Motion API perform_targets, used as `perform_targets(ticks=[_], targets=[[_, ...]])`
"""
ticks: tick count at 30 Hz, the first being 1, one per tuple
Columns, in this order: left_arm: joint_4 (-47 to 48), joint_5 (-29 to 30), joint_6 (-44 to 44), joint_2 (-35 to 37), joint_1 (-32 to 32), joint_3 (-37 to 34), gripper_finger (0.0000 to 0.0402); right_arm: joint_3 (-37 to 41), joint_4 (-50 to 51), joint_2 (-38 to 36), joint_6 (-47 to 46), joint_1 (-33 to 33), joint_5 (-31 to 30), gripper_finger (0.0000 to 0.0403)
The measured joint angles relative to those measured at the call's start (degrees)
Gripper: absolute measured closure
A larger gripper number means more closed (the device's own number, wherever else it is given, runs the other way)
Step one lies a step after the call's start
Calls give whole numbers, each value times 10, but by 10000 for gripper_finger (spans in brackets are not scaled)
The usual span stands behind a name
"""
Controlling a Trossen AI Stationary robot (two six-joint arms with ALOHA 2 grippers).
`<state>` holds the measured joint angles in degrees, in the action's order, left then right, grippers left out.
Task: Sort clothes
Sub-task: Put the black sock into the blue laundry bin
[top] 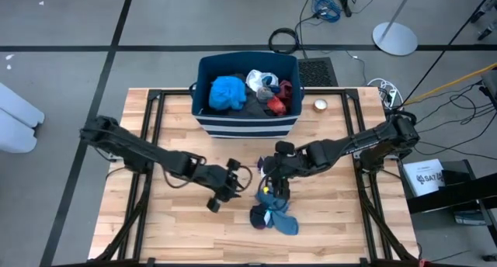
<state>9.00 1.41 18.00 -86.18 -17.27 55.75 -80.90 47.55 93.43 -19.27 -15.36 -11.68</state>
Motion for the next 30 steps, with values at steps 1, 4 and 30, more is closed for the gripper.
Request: perform_targets(ticks=[1, 4, 30], targets=[[-9, -1, 14, -15, 1, 0, 260, 0, 1, 0, 0, -3, -8, 188], [-21, -2, 50, -57, 0, 0, 260, 0, 1, 0, 0, -9, -21, 188], [-247, -105, -15, -193, -4, 1, 260, 96, -75, -3, 13, 64, -17, 188]])
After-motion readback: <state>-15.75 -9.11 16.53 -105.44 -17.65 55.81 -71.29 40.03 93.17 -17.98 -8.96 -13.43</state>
